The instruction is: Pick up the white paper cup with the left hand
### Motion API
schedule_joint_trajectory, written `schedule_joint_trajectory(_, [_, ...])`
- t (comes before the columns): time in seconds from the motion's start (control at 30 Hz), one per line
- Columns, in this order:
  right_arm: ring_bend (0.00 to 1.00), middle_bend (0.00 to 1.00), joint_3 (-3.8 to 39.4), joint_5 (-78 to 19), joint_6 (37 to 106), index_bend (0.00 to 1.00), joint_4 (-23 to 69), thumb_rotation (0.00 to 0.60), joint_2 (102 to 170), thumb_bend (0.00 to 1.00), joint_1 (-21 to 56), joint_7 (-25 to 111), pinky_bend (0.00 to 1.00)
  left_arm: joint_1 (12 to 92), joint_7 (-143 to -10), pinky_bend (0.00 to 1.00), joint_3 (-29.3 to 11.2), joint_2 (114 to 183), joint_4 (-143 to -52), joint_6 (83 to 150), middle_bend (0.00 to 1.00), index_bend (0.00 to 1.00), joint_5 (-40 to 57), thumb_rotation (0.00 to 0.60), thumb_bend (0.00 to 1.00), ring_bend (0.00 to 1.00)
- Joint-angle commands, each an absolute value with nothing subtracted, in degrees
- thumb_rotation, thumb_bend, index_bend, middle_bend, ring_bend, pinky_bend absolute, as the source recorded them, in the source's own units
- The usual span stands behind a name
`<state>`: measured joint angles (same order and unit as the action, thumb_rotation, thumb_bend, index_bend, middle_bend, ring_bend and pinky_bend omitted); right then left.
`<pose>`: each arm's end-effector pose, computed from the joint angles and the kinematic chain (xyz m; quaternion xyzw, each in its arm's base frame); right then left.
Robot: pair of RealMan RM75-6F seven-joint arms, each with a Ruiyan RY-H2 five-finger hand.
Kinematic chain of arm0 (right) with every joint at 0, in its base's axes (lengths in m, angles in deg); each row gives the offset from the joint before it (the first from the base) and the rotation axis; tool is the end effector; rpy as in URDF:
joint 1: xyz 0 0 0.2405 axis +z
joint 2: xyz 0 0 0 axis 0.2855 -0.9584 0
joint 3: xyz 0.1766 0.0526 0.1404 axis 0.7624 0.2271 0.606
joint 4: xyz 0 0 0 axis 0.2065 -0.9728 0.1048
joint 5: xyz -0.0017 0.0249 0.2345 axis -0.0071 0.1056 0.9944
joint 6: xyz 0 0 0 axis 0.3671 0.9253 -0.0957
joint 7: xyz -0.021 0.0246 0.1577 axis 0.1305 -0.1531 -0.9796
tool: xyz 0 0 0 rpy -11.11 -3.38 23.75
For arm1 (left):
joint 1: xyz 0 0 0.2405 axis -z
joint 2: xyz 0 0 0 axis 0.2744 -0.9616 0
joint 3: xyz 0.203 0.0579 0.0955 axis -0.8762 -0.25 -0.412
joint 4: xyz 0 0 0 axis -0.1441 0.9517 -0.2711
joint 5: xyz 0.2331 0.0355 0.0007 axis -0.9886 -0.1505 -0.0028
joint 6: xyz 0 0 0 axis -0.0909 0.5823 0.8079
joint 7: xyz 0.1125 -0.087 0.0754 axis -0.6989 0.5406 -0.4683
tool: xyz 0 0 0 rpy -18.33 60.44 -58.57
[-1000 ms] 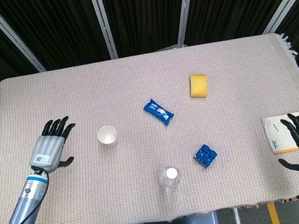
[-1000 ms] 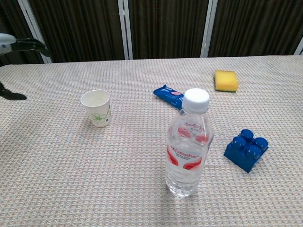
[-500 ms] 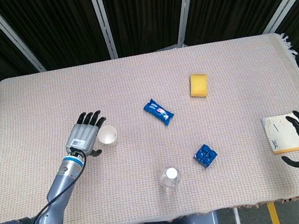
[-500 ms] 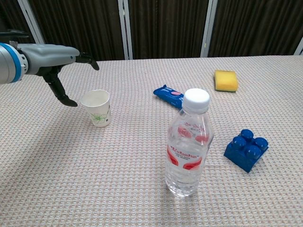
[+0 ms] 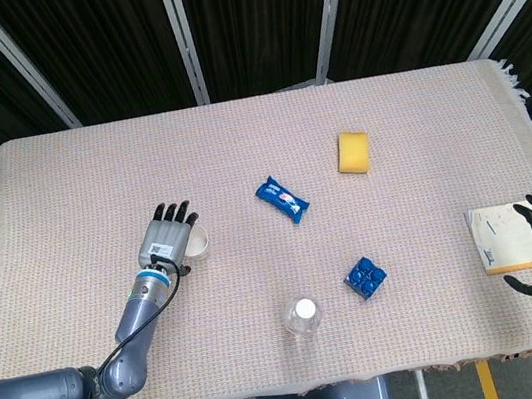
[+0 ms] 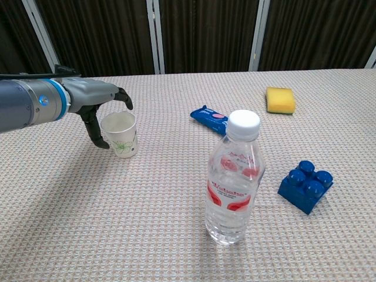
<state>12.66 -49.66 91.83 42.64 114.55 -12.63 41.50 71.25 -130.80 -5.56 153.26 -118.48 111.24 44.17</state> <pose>-0.3036 -0.2023 0.1404 0.5618 -0.4094 0.4000 0.5973 -0.0970 0.3586 -0.0518 -0.7683 -0.3615 -0.2017 0.4881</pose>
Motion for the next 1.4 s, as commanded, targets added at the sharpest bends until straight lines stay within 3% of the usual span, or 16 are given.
schedule_joint_trajectory(0.03, [0.0,0.0,12.75,-49.57,91.93,0.09,42.58,0.6,114.42,0.06,-12.7,41.25,0.0,71.99,-130.6,0.0,-6.04,155.02,-116.59,112.17,0.0,0.24,44.74,0.6,0.11,0.0])
schedule_joint_trajectory(0.2, [0.0,0.0,12.84,-49.32,92.01,0.09,42.61,0.6,114.15,0.05,-12.86,40.72,0.0,71.58,-128.71,0.0,-6.12,155.91,-115.47,114.14,0.0,0.36,44.05,0.6,0.11,0.0])
schedule_joint_trajectory(0.4, [0.0,0.0,12.45,-50.07,91.96,0.09,43.13,0.6,113.86,0.05,-12.91,40.37,0.0,68.97,-121.77,0.0,-5.07,154.13,-117.82,114.58,0.0,0.37,41.74,0.6,0.11,0.0])
schedule_joint_trajectory(0.7, [0.0,0.0,12.22,-50.66,91.76,0.09,43.33,0.6,114.2,0.06,-12.68,41.11,0.0,60.26,-96.41,0.0,-1.18,153.86,-121.46,110.14,0.0,0.37,35.2,0.6,0.11,0.0])
schedule_joint_trajectory(0.87, [0.0,0.0,12.07,-50.86,91.49,0.09,43.33,0.6,114.48,0.05,-12.5,41.6,0.0,58.09,-91.08,0.0,-2.86,154.79,-118.03,107.9,0.0,0.37,32.07,0.6,0.11,0.0])
schedule_joint_trajectory(1.13, [0.0,0.0,12.01,-50.83,90.99,0.09,43.16,0.6,114.89,0.05,-12.17,42.15,0.0,58.31,-93.17,0.0,-5.48,153.93,-114.11,105.91,0.0,0.38,32.7,0.6,0.11,0.0])
schedule_joint_trajectory(1.2, [0.0,0.0,12.03,-50.82,90.97,0.09,43.14,0.6,114.93,0.06,-12.13,42.24,0.0,58.44,-93.84,0.0,-5.9,153.36,-114.01,105.39,0.0,0.36,33.47,0.6,0.11,0.0])
schedule_joint_trajectory(1.4, [0.0,0.0,11.95,-51.06,91.08,0.09,43.2,0.6,115.03,0.06,-12.1,42.48,0.0,59.25,-98.39,0.0,-7.72,151.11,-114.3,105.76,0.0,0.2,35.77,0.6,0.11,0.0])
